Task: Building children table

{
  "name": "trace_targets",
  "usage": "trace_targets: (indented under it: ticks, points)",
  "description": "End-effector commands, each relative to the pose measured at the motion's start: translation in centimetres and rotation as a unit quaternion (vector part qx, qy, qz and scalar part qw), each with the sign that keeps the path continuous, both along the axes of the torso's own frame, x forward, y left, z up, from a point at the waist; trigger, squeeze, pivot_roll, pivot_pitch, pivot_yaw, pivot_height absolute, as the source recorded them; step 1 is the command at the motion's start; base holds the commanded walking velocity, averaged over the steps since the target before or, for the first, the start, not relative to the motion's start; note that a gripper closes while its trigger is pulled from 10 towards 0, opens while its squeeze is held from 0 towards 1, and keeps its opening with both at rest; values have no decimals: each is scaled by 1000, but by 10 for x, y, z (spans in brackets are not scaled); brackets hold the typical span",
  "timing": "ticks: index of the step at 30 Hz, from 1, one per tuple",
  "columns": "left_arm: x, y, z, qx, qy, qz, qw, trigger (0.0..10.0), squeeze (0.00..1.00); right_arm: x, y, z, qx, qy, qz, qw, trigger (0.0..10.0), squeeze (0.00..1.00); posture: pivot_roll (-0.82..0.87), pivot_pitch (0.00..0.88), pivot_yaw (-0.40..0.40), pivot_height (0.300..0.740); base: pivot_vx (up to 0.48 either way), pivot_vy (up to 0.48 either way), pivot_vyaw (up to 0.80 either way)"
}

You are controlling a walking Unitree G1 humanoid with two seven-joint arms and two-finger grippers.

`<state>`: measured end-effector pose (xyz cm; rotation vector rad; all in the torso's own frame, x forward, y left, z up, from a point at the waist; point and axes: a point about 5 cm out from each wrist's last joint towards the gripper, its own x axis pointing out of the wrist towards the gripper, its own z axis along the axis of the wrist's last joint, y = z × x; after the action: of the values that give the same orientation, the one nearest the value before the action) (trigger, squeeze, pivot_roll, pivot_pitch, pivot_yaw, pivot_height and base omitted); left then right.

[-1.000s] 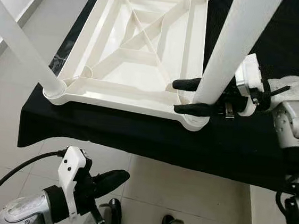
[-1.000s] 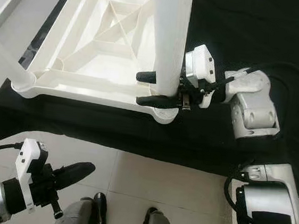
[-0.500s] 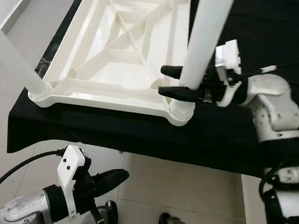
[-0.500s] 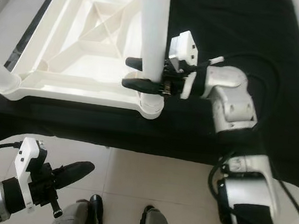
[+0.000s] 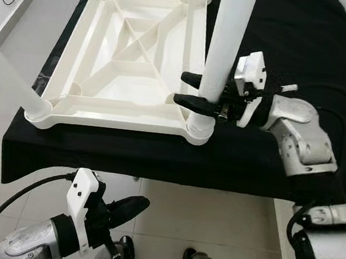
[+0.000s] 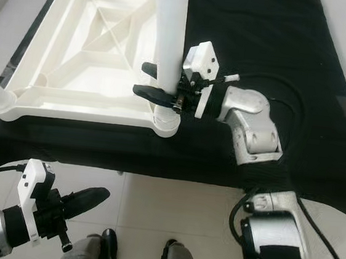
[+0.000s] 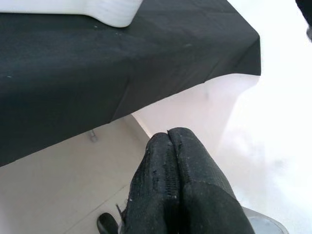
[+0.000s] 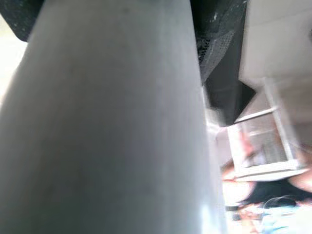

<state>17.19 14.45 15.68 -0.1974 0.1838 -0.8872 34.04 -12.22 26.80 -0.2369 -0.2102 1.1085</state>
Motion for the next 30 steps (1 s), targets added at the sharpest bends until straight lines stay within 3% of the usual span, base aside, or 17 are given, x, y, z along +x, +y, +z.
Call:
trace_targets:
  ticks: [1, 2, 4, 6, 8, 9, 11, 13, 16, 20, 25, 30]
  points:
    - [-4, 0, -2, 5, 10, -4, 1000, 10000, 0, 5, -10, -68, -58, 136, -93, 985, 10000, 0, 83, 364, -1, 740, 0, 0, 0]
    - [-5, 0, -2, 6, 10, -3, 1000, 10000, 0, 0, -8, -85, -20, 153, -226, 962, 10000, 0, 79, 366, -17, 740, 0, 0, 0]
    - [-5, 0, -2, 6, 10, -3, 1000, 10000, 0, 0, -8, -85, -20, 153, -226, 962, 10000, 0, 79, 366, -17, 740, 0, 0, 0]
    - [-5, 2, -1, 5, 9, 2, 1000, 10000, 0, -49, 11, -119, 10, 183, -368, 912, 10000, 0, 76, 371, -10, 740, 0, 0, 0]
    - [-5, 2, -1, 5, 9, 2, 1000, 10000, 0, -49, 11, -119, 10, 183, -368, 912, 10000, 0, 76, 371, -10, 740, 0, 0, 0]
    - [-3, 3, -2, 5, 8, 3, 1000, 10000, 0, -59, 17, -120, 29, 173, -411, 895, 10000, 0, 72, 351, 3, 740, 0, 0, 0]
    - [-1, 3, -3, 6, 9, 4, 1000, 10000, 0, -59, 23, -117, 41, 152, -424, 892, 10000, 0, 72, 342, 4, 740, 0, 0, 0]
    - [2, 3, -6, 7, 10, 2, 1000, 10000, 0, -47, 34, -114, 45, 125, -426, 895, 10000, 0, 75, 324, 0, 740, 0, 0, 0]
    - [2, 3, -6, 7, 10, 2, 1000, 10000, 0, -47, 34, -114, 45, 125, -426, 895, 10000, 0, 75, 324, 0, 740, 0, 0, 0]
    - [7, 4, -10, 8, 7, 12, 1000, 10000, 0, -36, 46, -114, 35, 131, -409, 902, 10000, 0, 80, 291, -6, 740, 0, 0, 0]
    - [10, 4, -12, 8, 6, 16, 1000, 10000, 0, -32, 47, -112, 34, 137, -415, 899, 10000, 0, 76, 283, -7, 740, 0, 0, 0]
    - [14, 3, -14, 5, 6, 16, 1000, 10000, 0, -31, 41, -109, 32, 137, -439, 887, 10000, 0, 69, 268, -15, 740, 0, 0, 0]
